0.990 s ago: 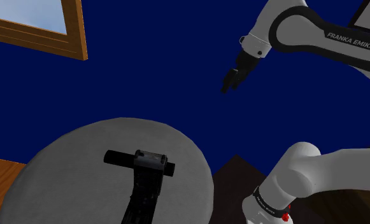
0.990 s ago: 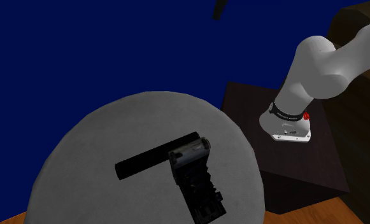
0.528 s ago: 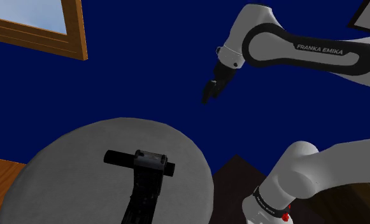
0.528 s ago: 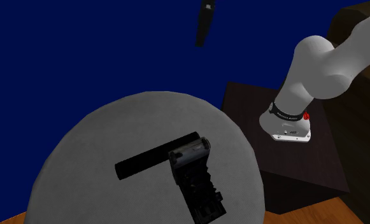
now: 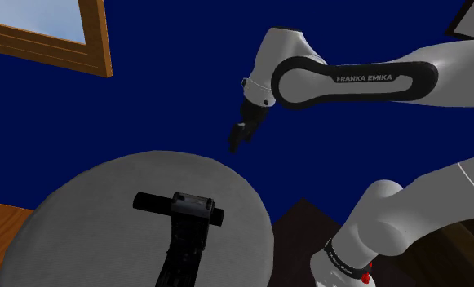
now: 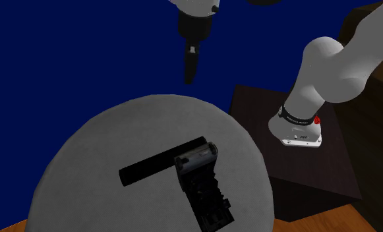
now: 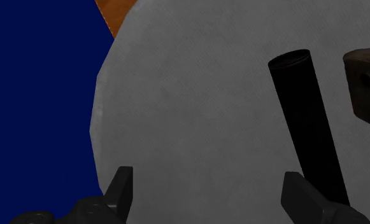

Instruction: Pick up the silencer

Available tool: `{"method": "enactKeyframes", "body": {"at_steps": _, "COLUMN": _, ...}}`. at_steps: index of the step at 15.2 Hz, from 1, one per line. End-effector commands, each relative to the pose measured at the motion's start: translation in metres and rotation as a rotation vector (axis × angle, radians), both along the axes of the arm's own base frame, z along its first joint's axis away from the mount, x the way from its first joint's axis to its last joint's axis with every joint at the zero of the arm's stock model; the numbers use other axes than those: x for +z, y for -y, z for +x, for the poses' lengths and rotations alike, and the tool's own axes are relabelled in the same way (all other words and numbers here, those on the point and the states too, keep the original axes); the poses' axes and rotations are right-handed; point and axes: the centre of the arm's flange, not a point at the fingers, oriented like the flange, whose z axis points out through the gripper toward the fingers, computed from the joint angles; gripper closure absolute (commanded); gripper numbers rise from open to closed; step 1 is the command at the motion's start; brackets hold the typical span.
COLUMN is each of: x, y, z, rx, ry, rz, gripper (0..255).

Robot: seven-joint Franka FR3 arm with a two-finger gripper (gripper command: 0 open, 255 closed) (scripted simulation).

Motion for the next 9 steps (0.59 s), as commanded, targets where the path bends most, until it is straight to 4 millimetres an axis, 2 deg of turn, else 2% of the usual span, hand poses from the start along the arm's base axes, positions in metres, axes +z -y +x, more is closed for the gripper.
{"method": "enactKeyframes", "body": {"at_steps": 1, "x": -0.015, "y": -0.018, "z": 0.01, "rx": 0.029, "ry": -0.01, "rz": -0.001, "gripper": 0}}
{"method": "enactKeyframes", "body": {"at_steps": 9, "x": -0.078, "y": -0.101, "z": 0.035, "rx": 0.141, "ry": -0.052, "rz": -0.009, "gripper": 0}}
